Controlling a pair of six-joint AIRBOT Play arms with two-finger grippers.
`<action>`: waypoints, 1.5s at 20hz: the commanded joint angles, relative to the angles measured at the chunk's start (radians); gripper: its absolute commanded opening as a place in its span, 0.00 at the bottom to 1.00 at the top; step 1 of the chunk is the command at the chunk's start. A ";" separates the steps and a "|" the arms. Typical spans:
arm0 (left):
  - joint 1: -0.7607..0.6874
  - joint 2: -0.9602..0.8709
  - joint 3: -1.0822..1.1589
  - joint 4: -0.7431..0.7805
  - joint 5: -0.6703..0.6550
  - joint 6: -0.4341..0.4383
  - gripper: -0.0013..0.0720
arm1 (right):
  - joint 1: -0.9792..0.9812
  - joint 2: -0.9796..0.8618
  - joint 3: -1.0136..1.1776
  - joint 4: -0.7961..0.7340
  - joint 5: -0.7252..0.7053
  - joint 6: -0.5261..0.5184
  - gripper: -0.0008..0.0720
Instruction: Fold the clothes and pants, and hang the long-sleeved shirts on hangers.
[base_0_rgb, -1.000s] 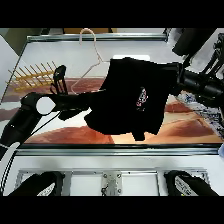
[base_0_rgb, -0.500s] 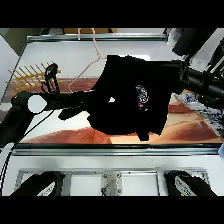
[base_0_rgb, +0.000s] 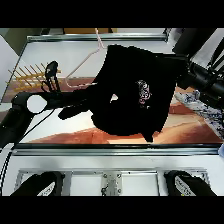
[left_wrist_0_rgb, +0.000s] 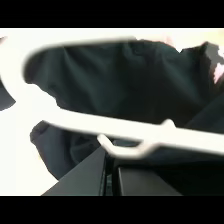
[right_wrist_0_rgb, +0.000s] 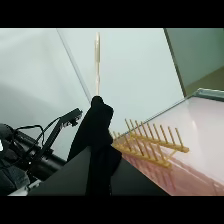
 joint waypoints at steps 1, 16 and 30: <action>0.058 0.000 -0.001 -0.006 -0.012 0.003 0.04 | 0.000 0.008 0.001 0.011 0.007 0.023 0.04; 0.117 0.000 0.000 -0.147 -0.028 0.121 0.04 | 0.001 0.013 0.001 -0.075 -0.002 0.087 0.04; 0.111 0.000 0.000 -0.172 -0.012 0.134 0.04 | 0.000 0.014 0.001 0.045 -0.011 0.094 0.04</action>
